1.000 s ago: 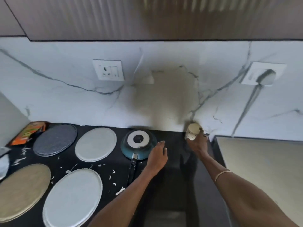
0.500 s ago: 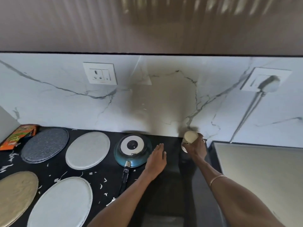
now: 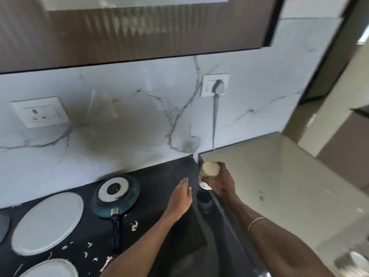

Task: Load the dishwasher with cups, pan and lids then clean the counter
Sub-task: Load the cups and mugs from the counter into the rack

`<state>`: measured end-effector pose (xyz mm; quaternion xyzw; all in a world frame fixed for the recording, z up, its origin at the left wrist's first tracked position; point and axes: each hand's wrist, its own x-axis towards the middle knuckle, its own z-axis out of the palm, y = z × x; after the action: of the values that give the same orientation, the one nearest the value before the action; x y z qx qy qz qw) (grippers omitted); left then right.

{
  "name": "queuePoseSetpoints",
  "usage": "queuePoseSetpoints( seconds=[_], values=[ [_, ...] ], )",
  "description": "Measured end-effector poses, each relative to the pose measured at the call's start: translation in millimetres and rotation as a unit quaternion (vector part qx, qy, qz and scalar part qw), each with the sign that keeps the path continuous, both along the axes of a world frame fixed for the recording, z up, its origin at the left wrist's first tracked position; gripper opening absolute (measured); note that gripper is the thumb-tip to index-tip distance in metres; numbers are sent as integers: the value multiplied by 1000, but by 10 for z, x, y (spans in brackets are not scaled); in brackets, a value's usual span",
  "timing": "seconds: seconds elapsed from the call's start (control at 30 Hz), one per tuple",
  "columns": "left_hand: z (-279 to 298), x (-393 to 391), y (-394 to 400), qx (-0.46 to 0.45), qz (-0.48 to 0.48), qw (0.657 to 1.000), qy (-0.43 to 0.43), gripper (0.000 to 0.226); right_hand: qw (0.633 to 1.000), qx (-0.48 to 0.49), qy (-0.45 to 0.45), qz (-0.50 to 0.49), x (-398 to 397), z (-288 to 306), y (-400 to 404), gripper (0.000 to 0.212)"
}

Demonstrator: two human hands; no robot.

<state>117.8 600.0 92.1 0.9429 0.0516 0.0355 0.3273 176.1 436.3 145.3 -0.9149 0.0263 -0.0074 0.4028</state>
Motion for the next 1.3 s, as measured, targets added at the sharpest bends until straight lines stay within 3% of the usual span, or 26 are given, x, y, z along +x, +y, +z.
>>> queuePoseSetpoints(
  seconds=[0.37, 0.63, 0.8, 1.03, 1.3],
  values=[
    [221, -361, -1995, 2, -197, 980, -42, 43, 986, -32, -27, -164, -1049, 202, -2102, 84],
    [204, -1026, -3718, 14, -274, 961, -41, 49, 962, -68, -15, -262, -2257, 137, -3964, 83],
    [123, -1546, -4699, -28, -323, 945, -39, 32, 948, -82, 2, -308, -2964, 5, -4903, 87],
    [-120, -1997, -5484, -29, -383, 923, 2, 38, 935, -44, 29, -350, -3457, -330, -5672, 91],
    [-348, -1707, -5962, -25, -368, 929, 43, 38, 930, -7, 51, -364, -3357, -757, -6136, 91]
  ],
)
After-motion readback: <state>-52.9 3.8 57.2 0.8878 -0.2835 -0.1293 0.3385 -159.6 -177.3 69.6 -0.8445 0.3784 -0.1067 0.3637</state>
